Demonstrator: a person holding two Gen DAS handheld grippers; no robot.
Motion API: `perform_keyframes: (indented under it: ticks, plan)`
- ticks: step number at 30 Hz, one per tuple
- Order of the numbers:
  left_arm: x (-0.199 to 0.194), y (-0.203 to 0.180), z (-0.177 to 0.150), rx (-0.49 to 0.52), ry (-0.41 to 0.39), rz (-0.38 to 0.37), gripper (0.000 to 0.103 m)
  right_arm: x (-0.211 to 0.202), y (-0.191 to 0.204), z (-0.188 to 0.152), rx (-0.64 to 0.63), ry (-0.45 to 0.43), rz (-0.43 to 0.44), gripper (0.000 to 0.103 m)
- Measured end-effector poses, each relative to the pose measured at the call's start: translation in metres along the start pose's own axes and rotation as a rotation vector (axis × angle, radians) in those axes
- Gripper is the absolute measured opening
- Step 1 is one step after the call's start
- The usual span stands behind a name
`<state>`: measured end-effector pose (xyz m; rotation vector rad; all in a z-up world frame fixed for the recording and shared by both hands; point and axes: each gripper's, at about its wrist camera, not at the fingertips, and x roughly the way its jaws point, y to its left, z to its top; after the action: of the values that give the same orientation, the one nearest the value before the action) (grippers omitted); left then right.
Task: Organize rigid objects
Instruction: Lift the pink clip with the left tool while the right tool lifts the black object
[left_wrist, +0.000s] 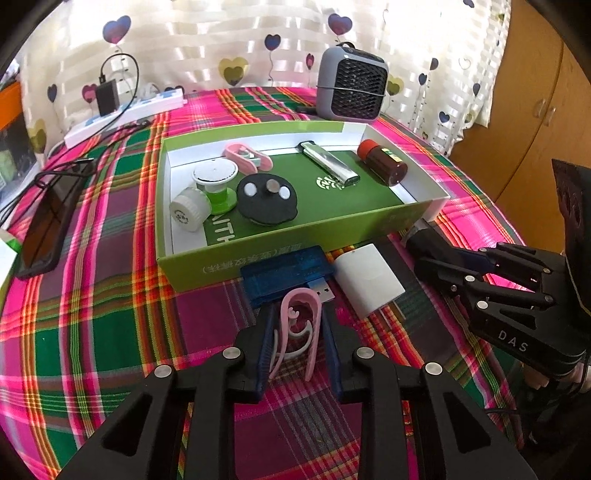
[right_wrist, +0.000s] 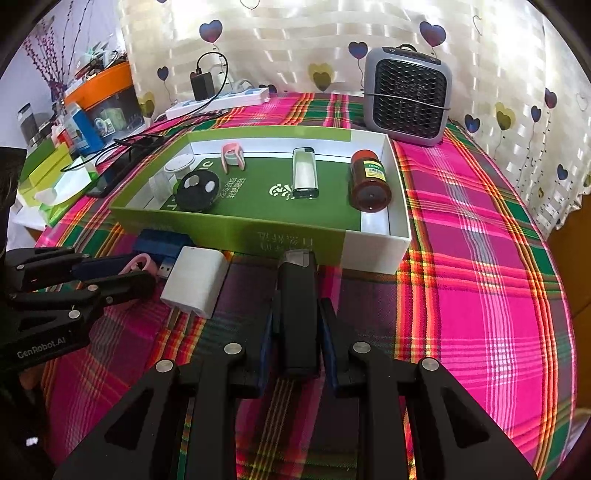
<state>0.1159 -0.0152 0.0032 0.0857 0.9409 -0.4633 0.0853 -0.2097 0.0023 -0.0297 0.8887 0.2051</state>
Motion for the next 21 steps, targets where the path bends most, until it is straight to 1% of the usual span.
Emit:
perform_keyframes:
  ticks: [21]
  plan:
    - [-0.0020, 0.0018, -0.0008, -0.013, -0.005, -0.004, 0.023, -0.0006, 0.0003, -0.0002, 0.003, -0.004, -0.007, 0.024]
